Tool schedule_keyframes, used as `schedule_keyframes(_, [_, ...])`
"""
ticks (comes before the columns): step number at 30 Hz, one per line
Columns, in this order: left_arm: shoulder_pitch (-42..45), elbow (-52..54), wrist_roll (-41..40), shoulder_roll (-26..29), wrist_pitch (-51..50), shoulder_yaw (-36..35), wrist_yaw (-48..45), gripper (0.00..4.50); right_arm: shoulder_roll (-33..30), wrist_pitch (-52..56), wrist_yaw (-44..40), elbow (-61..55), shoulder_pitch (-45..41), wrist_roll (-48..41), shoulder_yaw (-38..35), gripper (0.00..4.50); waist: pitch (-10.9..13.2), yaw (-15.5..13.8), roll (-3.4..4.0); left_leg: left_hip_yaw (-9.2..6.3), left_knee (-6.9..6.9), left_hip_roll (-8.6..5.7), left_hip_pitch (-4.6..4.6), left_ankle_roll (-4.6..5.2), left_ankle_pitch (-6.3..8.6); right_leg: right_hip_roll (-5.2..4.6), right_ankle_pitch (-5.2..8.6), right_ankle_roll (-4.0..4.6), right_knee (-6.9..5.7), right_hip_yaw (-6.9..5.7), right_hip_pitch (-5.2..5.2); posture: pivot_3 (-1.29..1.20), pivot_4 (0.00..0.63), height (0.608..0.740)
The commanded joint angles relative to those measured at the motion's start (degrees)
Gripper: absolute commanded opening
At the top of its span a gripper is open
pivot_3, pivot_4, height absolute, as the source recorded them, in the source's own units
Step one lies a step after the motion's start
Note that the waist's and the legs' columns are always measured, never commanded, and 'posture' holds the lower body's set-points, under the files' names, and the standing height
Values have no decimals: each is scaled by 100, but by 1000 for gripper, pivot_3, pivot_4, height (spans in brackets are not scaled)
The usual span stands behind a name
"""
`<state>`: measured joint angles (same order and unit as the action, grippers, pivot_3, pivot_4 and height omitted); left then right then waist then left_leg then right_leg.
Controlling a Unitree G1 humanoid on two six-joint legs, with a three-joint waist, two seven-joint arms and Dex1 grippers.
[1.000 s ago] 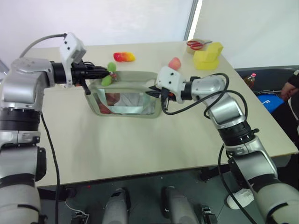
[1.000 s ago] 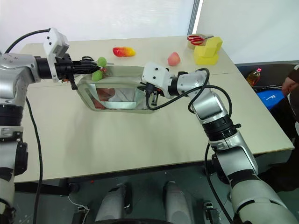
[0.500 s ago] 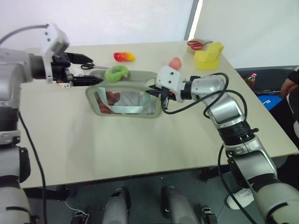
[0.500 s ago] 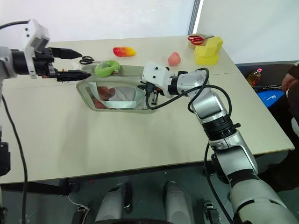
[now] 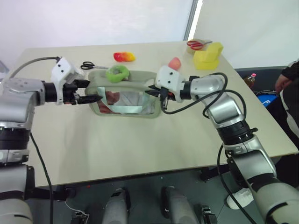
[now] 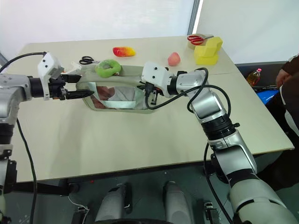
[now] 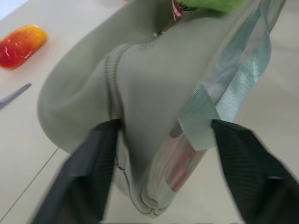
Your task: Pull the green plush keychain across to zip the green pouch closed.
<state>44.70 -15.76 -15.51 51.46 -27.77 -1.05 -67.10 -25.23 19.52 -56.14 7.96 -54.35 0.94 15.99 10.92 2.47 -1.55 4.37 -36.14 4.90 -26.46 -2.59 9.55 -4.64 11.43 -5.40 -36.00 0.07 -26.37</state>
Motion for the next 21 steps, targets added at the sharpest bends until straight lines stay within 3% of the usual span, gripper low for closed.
schedule_keyframes(1, [82, 69, 5, 98, 150, -100, -54, 1164, 1, -51, -14, -122, -154, -22, -27, 0, 0, -1, 0, 0, 0, 0, 0, 0, 0, 0, 0, 0, 0, 0, 0, 0, 150, 740])
schedule_keyframes(3, [66, 64, 0, 100, 162, -101, -63, 155, 1, -54, -12, -120, -161, -17, -26, 0, 0, -1, 0, 0, -1, 0, 0, 0, 0, 0, 0, 0, 1, 0, 0, 0, 150, 740])
schedule_keyframes(10, [74, 116, -45, 120, 95, -123, -91, 71, 22, -48, 17, -13, -271, -26, -74, 0, 0, -1, 0, 0, -1, 0, -1, 0, 0, 0, 0, 0, 0, 0, 0, 0, 150, 740])
schedule_keyframes(13, [40, 126, -33, 142, 130, -108, -136, 0, -69, 9, -210, 85, -465, -133, -125, 1094, 0, -1, 1, 1, -1, 0, -2, 0, 0, 0, 0, 0, 1, 0, -1, 0, 150, 740])
schedule_keyframes(18, [-6, 112, -14, 155, 169, -122, -157, 0, 20, 87, -236, 415, -1182, -238, -308, 3521, 1, 2, 2, 0, 0, 0, -2, 0, 0, 0, 0, 0, 0, 0, -3, 0, 150, 740])
schedule_keyframes(21, [8, 103, -9, 160, 173, -113, -169, 0, 411, 205, -22, 506, -1603, -456, -459, 3521, 1, 11, 2, 0, 4, 0, -2, 0, 0, 0, 0, 0, 1, 0, -5, 0, 150, 740])
